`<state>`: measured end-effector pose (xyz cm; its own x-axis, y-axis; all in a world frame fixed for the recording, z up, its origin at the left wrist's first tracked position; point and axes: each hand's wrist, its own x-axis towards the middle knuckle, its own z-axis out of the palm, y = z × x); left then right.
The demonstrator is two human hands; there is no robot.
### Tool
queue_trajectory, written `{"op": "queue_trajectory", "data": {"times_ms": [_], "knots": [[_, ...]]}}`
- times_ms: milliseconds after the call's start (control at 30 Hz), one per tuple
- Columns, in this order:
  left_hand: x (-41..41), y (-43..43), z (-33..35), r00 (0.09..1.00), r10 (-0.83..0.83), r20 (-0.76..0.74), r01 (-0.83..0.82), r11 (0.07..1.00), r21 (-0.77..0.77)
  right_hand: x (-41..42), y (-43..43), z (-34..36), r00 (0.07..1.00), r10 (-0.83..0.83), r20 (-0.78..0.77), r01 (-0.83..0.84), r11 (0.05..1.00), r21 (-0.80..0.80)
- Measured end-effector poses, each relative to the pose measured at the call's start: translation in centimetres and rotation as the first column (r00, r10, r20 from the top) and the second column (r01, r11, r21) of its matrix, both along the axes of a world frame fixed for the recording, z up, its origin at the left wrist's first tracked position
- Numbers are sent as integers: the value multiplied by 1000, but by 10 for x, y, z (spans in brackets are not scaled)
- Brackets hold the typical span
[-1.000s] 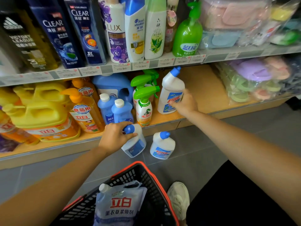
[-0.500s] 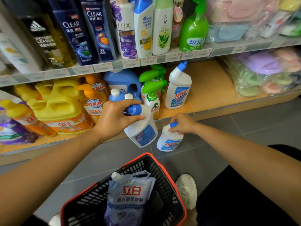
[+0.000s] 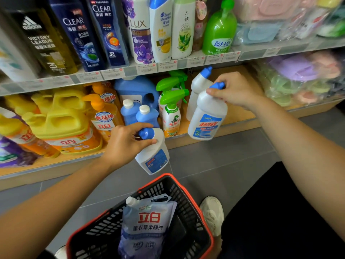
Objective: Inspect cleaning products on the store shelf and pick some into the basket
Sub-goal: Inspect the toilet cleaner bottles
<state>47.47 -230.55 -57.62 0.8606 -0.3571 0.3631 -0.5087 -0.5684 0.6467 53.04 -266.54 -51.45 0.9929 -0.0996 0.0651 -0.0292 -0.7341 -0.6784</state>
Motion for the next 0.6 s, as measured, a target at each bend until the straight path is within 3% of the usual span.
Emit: {"op": "queue_trajectory", "data": {"times_ms": [167, 467, 600], "knots": [[4, -2, -1, 1000, 15, -10, -15, 1000, -17, 28, -2, -4, 997, 15, 76, -7, 994, -109], [10, -2, -5, 996, 30, -86, -34, 998, -48, 64, 2, -18, 995, 16, 95, -8, 996, -87], [13, -6, -6, 996, 53, -73, -56, 998, -30, 61, 7, -21, 997, -55, 60, 57, 998, -28]]}}
